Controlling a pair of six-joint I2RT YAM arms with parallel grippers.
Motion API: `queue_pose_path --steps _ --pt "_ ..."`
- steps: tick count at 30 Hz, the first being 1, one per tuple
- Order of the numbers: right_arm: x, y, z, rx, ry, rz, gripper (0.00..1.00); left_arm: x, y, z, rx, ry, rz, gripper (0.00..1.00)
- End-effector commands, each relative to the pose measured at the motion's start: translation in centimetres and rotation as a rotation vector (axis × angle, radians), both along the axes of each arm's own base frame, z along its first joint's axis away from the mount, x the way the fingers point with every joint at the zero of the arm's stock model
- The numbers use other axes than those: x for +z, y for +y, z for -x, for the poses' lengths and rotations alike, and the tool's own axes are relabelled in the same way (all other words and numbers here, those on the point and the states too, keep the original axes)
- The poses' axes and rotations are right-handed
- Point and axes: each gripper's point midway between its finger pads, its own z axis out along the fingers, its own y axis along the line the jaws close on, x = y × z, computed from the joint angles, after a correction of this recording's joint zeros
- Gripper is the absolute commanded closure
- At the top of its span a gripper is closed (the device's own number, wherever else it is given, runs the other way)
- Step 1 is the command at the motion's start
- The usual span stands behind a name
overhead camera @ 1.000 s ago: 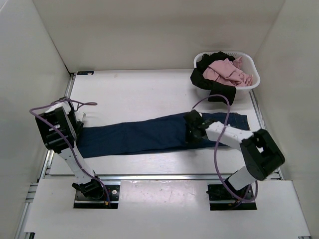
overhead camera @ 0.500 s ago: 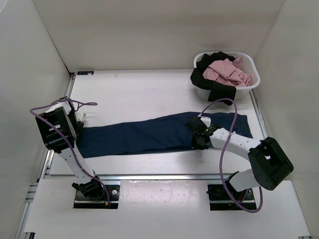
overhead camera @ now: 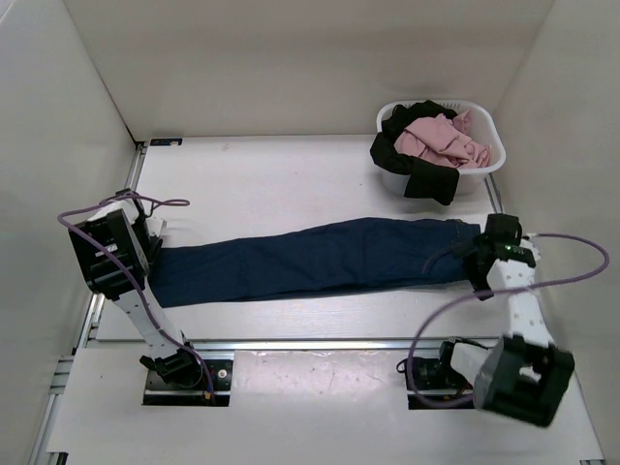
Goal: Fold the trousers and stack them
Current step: Fold the trousers
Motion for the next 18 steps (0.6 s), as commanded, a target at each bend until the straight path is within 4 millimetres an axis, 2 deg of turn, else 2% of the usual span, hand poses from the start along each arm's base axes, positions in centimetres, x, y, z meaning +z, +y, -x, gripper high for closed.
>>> queue_pose_path --steps 1,3,5,6,10,12,13,14,16,17,18 --pt "-2.8 -0.8 0.7 -0.021 0.105 -0.152 0.01 -1.9 -0.4 -2.9 -0.001 -0.142 0.038 0.49" --pt "-2.5 -3.0 -0.7 -0.063 0.043 -0.100 0.01 -1.5 -0.5 -2.8 -0.001 -0.149 0.035 0.49" --pt "-3.3 -4.0 -1.3 -0.086 0.036 -0.090 0.01 -1.2 -0.5 -2.6 -0.010 -0.146 0.036 0.49" --pt "-3.4 -4.1 -2.4 -0.078 0.005 -0.092 0.01 -1.4 -0.6 -2.3 -0.010 -0.138 0.040 0.49" --pt "-7.2 -4.2 -3.3 -0.098 0.075 -0.158 0.01 -1.1 -0.7 -2.2 -0.010 -0.138 0.040 0.49" --pt "-8.5 -4.7 -3.2 -0.138 0.083 -0.172 0.01 -1.1 -0.8 -2.0 0.000 -0.131 0.043 0.49" --pt "-9.0 -5.0 -3.9 -0.146 0.056 -0.167 0.01 -1.1 -0.8 -2.0 0.000 -0.131 0.043 0.49" --pt "-9.6 -5.3 -3.7 -0.160 0.050 -0.166 0.06 -1.1 -0.8 -2.0 0.000 -0.131 0.043 0.49" --pt "-9.9 -5.7 -4.8 -0.154 0.016 -0.161 0.21 -0.6 -0.7 -2.2 -0.001 -0.141 0.039 0.49" --pt "-10.1 -5.6 -5.0 -0.149 0.013 -0.169 0.45 -0.6 -0.7 -2.2 -0.001 -0.141 0.039 0.49" --pt "-10.5 -5.4 -4.9 -0.146 0.023 -0.182 0.62 -0.6 -0.7 -2.2 -0.001 -0.141 0.039 0.49"
